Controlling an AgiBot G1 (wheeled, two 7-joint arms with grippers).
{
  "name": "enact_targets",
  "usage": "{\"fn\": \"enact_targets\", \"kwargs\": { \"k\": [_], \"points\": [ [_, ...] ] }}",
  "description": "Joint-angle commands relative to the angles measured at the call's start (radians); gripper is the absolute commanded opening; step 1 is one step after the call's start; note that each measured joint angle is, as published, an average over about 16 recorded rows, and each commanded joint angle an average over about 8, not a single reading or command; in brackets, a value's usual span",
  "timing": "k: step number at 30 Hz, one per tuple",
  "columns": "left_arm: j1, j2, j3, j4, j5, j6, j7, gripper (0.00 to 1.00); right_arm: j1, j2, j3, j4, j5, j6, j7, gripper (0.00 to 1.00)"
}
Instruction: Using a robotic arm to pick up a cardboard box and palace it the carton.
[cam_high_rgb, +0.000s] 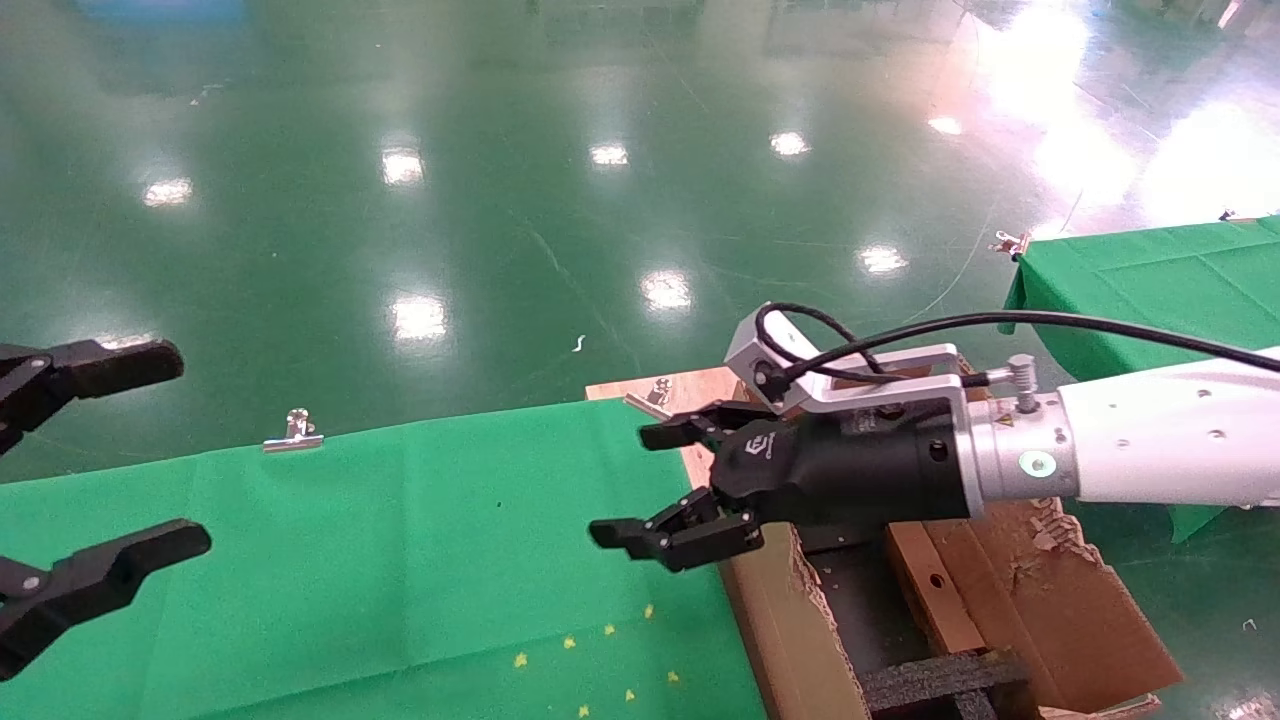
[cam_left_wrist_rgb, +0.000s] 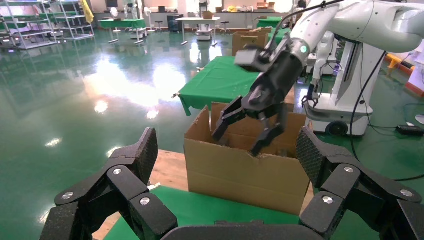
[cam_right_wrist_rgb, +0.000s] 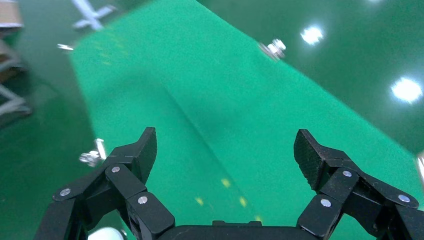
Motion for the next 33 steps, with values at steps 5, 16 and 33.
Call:
{"fn": "enact_targets", "kwargs": {
  "k": [5, 16, 33],
  "points": [
    [0.000, 0.000, 0.000, 0.000, 0.000, 0.000, 0.000, 1.00, -0.053, -0.012, 0.107, -0.008, 0.149, -0.092, -0.180, 1.00],
    [0.000, 0.000, 0.000, 0.000, 0.000, 0.000, 0.000, 1.00, -0.140, -0.033, 0.284, -0.022, 0.397, -0.243, -0.473, 1.00],
    [0.000, 0.000, 0.000, 0.000, 0.000, 0.000, 0.000, 1.00, -0.145, -0.034, 0.290, -0.023, 0.406, -0.249, -0.476, 1.00]
  ]
}}
